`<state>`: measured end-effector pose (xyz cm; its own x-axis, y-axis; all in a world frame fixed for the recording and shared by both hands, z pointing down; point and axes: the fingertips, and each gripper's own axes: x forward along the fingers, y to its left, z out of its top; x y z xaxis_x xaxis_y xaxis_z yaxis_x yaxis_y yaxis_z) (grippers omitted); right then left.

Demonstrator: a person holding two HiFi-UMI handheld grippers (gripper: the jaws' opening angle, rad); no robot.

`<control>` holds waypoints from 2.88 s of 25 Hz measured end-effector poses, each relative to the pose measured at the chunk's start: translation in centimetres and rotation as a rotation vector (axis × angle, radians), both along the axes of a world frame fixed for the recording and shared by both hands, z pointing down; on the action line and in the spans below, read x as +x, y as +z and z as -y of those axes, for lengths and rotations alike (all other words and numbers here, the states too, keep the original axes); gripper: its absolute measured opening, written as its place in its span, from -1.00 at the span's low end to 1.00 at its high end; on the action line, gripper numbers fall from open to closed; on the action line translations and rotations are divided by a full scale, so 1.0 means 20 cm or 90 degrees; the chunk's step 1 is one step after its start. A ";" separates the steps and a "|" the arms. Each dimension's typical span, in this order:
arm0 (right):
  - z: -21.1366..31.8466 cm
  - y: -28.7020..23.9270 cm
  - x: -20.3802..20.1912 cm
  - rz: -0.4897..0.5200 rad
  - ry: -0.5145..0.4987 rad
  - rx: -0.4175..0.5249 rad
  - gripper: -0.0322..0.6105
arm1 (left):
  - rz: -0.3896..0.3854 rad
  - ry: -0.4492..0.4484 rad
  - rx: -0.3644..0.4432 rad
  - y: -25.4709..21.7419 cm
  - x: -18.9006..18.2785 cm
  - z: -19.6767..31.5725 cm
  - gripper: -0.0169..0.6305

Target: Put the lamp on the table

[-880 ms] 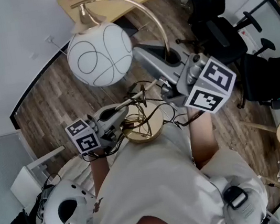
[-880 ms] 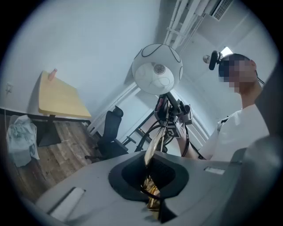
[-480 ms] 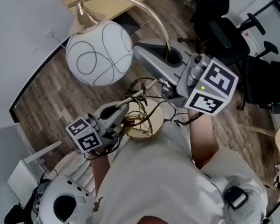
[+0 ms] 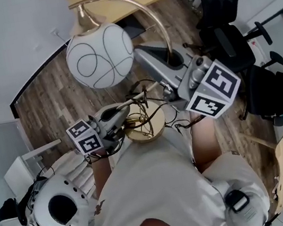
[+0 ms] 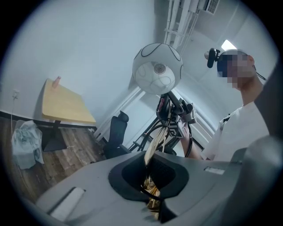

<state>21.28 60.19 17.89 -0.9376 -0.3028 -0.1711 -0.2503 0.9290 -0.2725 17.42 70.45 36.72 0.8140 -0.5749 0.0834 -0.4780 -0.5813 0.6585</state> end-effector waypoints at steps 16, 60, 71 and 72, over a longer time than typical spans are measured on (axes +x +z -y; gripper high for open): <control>0.41 0.00 -0.19 -0.016 0.023 -0.003 -0.89 | 0.000 0.020 0.003 0.00 -0.20 0.42 -0.94; 1.67 -0.02 -0.54 -0.017 0.012 -0.023 -0.89 | 0.014 0.010 -0.007 -0.02 -0.54 1.69 -0.94; 1.94 -0.02 -0.58 -0.021 0.011 -0.023 -0.89 | 0.012 0.007 -0.007 -0.03 -0.59 1.95 -0.94; 1.97 -0.02 -0.59 -0.020 0.012 -0.024 -0.89 | 0.013 0.009 -0.007 -0.03 -0.60 1.98 -0.94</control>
